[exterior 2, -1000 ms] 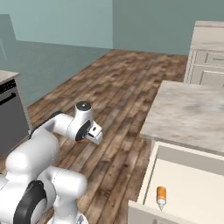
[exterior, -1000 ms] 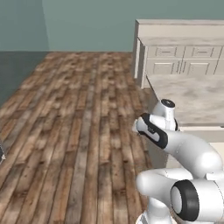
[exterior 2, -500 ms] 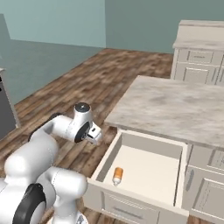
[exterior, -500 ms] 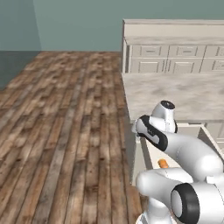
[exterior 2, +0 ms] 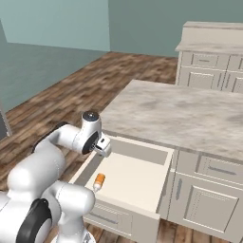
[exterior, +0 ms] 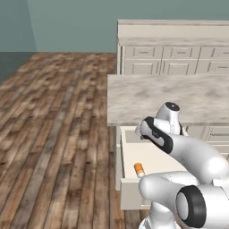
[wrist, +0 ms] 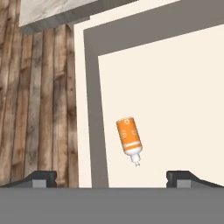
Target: Restock the sink supplies by placing the sponge and soap dispenser on the counter and next to the sink. Make sure the soap dispenser is upright.
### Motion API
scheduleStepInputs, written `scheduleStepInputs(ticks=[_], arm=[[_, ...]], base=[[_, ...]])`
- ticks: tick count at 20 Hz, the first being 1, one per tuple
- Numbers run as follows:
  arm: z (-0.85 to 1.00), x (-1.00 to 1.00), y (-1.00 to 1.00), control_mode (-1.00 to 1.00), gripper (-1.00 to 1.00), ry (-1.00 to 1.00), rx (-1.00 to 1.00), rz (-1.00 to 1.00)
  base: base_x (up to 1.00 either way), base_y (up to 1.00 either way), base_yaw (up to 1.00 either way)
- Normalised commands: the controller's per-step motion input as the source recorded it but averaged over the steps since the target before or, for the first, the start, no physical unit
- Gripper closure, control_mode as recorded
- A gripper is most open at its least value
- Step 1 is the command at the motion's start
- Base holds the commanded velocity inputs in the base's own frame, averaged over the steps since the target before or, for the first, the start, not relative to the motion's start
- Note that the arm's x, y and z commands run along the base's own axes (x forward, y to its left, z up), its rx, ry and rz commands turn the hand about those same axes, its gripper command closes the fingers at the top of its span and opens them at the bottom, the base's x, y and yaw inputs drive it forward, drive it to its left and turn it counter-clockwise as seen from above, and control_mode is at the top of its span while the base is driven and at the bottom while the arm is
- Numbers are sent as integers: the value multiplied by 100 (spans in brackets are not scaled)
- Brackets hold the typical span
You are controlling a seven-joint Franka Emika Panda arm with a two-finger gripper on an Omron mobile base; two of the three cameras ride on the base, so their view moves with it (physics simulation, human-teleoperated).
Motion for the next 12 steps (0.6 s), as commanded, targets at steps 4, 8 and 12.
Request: scheduleStepInputs(ticks=[4, 8, 12], arm=[[-54, 25, 0, -100, -100, 2, 0, 0], [-99, 28, -4, -100, -100, 14, -2, 0], [-80, 8, -4, -100, -100, 9, 0, 0]], base=[[7, 0, 0], [0, 0, 0], [0, 0, 0]])
